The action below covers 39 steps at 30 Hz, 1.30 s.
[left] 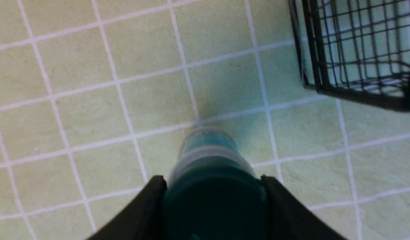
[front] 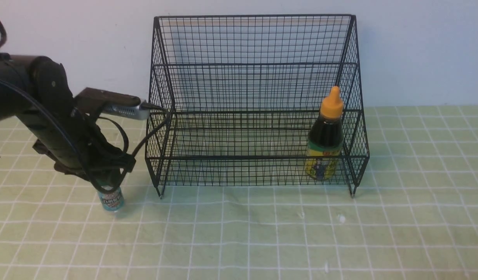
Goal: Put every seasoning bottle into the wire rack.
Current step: Use the left arm to grab the condiment bottle closest to it, then use the left arm to put the condiment bottle back on the shelf
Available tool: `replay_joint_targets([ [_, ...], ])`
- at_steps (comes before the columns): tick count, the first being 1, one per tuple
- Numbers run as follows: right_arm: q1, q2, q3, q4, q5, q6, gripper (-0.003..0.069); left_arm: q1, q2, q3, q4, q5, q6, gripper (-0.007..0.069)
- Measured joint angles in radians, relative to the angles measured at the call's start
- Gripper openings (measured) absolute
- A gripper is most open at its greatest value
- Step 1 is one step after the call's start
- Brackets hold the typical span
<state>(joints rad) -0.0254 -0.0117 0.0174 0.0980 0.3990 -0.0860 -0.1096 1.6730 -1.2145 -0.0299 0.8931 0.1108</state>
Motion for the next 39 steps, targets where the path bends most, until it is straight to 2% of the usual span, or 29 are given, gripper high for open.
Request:
replay_joint_targets([
  [9, 0.0, 0.0, 0.0, 0.0, 0.0, 0.0, -0.0012, -0.017, -0.209, -0.184, 0.0, 0.166, 0.0, 0.0308],
  [12, 0.0, 0.0, 0.0, 0.0, 0.0, 0.0, -0.0012, -0.089, -0.252, -0.242, -0.012, 0.178, 0.0, 0.0308],
  [21, 0.0, 0.0, 0.0, 0.0, 0.0, 0.0, -0.0012, -0.245, -0.17, -0.252, -0.02, 0.057, -0.054, 0.0308],
  [25, 0.0, 0.0, 0.0, 0.0, 0.0, 0.0, -0.0012, -0.252, -0.085, -0.252, -0.018, -0.009, -0.06, 0.0308],
  [39, 0.0, 0.0, 0.0, 0.0, -0.001, 0.0, -0.0012, -0.252, 0.111, -0.252, -0.002, -0.072, -0.043, 0.0308],
])
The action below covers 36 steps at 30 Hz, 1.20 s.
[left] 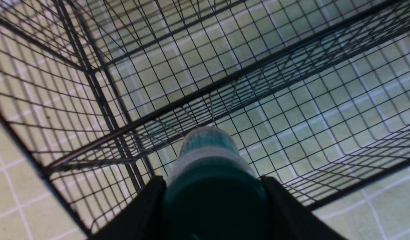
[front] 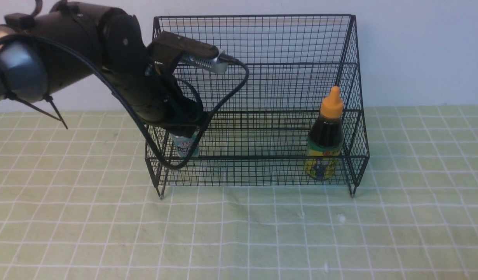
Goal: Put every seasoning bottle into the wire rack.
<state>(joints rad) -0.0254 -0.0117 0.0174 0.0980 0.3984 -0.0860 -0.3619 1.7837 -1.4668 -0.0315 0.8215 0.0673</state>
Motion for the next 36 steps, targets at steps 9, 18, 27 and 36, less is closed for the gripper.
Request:
replay_joint_targets([
  [9, 0.0, 0.0, 0.0, 0.0, 0.0, 0.0, -0.0012, 0.0, 0.07, 0.0, 0.011, -0.022, 0.001, 0.0323],
  [18, 0.0, 0.0, 0.0, 0.0, 0.0, 0.0, -0.0012, 0.0, 0.054, -0.056, 0.026, 0.036, 0.002, 0.0435],
  [27, 0.0, 0.0, 0.0, 0.0, 0.0, 0.0, -0.0012, 0.0, -0.113, -0.255, 0.052, 0.307, -0.004, 0.0285],
  [36, 0.0, 0.0, 0.0, 0.0, 0.0, 0.0, -0.0012, 0.0, -0.511, -0.172, 0.091, 0.426, -0.075, -0.0003],
])
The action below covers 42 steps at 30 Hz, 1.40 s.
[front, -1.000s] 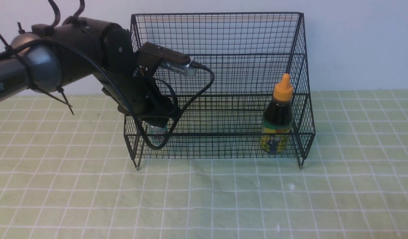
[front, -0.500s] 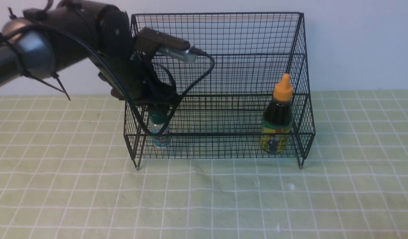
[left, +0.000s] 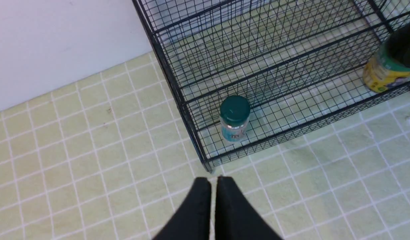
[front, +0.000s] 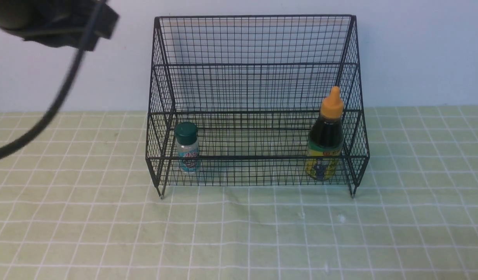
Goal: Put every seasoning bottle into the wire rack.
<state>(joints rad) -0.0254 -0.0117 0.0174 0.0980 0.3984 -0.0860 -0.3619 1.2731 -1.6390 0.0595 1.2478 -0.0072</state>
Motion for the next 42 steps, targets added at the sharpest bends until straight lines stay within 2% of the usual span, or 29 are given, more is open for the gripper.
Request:
replay_joint_targets([
  [4, 0.0, 0.0, 0.0, 0.0, 0.0, 0.0, -0.0012, 0.0, -0.207, 0.137, 0.0, -0.044, -0.027, -0.0006],
  [9, 0.0, 0.0, 0.0, 0.0, 0.0, 0.0, -0.0012, 0.0, -0.526, 0.392, 0.0, -0.208, -0.039, -0.0006],
  [18, 0.0, 0.0, 0.0, 0.0, 0.0, 0.0, -0.0012, 0.0, -0.983, 0.649, -0.003, -0.238, -0.042, -0.0006],
  [21, 0.0, 0.0, 0.0, 0.0, -0.001, 0.0, -0.0012, 0.0, -1.145, 0.702, -0.004, -0.324, -0.058, -0.0006],
  [25, 0.0, 0.0, 0.001, 0.0, -0.001, 0.0, -0.0012, 0.0, -1.227, 0.735, 0.001, -0.394, -0.089, -0.0006],
  [37, 0.0, 0.0, 0.001, 0.0, -0.002, 0.0, -0.0012, 0.0, -1.23, 0.836, 0.023, -0.483, -0.094, -0.0006],
  [42, 0.0, 0.0, 0.001, 0.0, -0.002, 0.0, -0.0012, 0.041, -1.236, 0.993, 0.034, -0.58, -0.038, -0.0006],
])
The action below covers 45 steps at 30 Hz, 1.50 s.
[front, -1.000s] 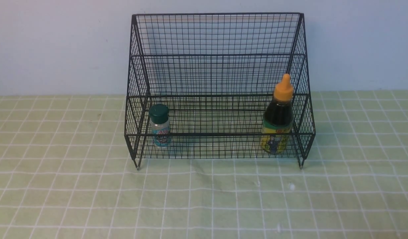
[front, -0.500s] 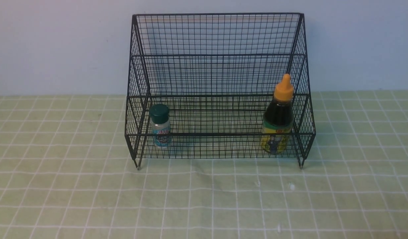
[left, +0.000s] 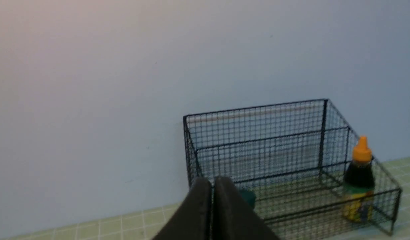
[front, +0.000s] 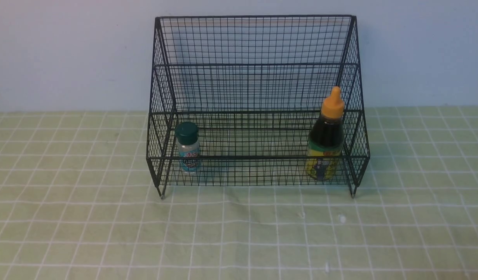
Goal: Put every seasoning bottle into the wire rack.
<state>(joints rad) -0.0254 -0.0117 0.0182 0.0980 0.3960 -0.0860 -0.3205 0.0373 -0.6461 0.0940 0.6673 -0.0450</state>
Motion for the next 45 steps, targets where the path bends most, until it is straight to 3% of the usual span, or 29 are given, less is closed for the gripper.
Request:
replay_joint_targets([
  [7, 0.0, 0.0, 0.0, 0.0, 0.0, 0.0, -0.0012, 0.175, -0.05, 0.34, -0.1, -0.175, 0.161, -0.0006],
  [16, 0.0, 0.0, 0.0, 0.0, 0.0, 0.0, -0.0012, 0.271, -0.051, 0.658, -0.129, -0.326, 0.183, -0.0006],
  [45, 0.0, 0.0, 0.0, 0.0, 0.0, 0.0, -0.0012, 0.271, -0.051, 0.672, -0.132, -0.288, 0.183, -0.0006],
])
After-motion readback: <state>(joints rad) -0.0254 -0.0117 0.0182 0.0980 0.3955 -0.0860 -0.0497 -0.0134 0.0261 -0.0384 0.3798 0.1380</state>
